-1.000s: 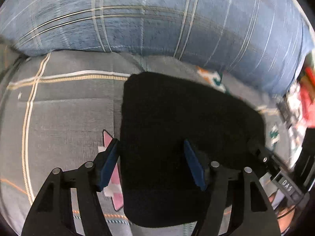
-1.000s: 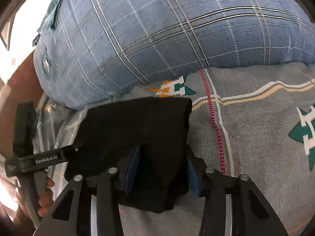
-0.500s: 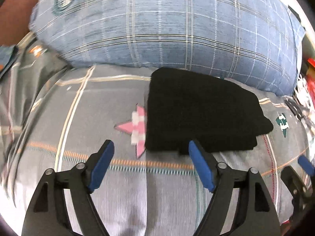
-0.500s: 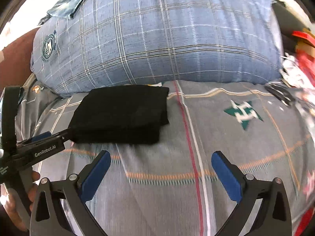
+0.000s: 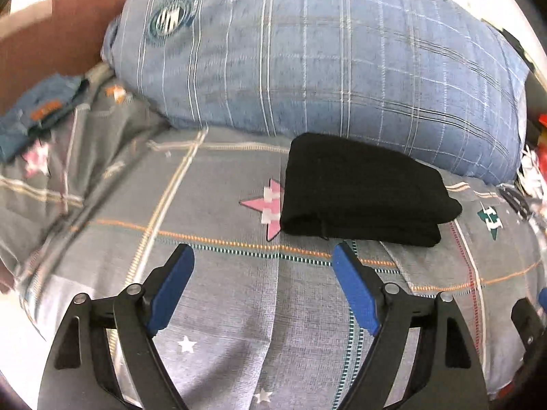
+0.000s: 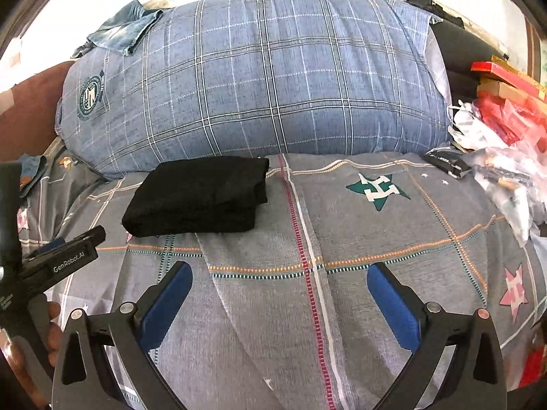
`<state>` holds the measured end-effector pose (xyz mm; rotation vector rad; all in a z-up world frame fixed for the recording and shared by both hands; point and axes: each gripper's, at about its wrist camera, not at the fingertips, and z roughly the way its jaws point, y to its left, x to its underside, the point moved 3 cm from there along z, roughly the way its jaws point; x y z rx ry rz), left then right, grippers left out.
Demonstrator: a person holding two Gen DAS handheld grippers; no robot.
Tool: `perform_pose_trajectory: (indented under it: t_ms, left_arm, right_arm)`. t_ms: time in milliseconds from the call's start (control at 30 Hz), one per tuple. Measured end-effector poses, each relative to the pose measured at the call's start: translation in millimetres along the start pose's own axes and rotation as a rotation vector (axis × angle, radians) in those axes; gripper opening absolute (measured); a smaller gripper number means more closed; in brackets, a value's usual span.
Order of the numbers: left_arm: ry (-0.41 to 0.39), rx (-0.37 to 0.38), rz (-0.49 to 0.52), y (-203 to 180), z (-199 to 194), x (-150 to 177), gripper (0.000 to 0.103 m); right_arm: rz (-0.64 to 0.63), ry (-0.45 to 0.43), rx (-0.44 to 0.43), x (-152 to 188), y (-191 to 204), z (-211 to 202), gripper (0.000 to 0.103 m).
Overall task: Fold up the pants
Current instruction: 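Release the folded pants on the sheet and withdraw both grippers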
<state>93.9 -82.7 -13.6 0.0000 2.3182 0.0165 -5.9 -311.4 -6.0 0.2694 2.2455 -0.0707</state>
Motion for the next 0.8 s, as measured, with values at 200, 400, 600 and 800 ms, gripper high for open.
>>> perform_pose_trajectory:
  t_ms: [200, 400, 600, 800]
  left_arm:
    - [-0.017, -0.007, 0.04, -8.3, -12.1, -0.5, 0.084]
    - [-0.03, 0.015, 0.084, -22.8, -20.2, 2.9, 0.084]
    - [0.0, 0.076, 0.081, -35.0, -20.9, 6.2, 0.084]
    - [0.013, 0.145, 0.087, -53.7, -32.9, 6.0, 0.084]
  right_arm:
    - [0.003, 0.009, -0.012, 5.9, -3.2, -1.5, 0.103]
    - [0.023, 0.016, -0.002, 8.9, -12.2, -3.1, 0.103]
    - [0.035, 0.021, 0.006, 10.9, -19.8, -2.2, 0.103]
    - [0.059, 0.034, 0.013, 11.5, -28.3, 2.0, 0.103]
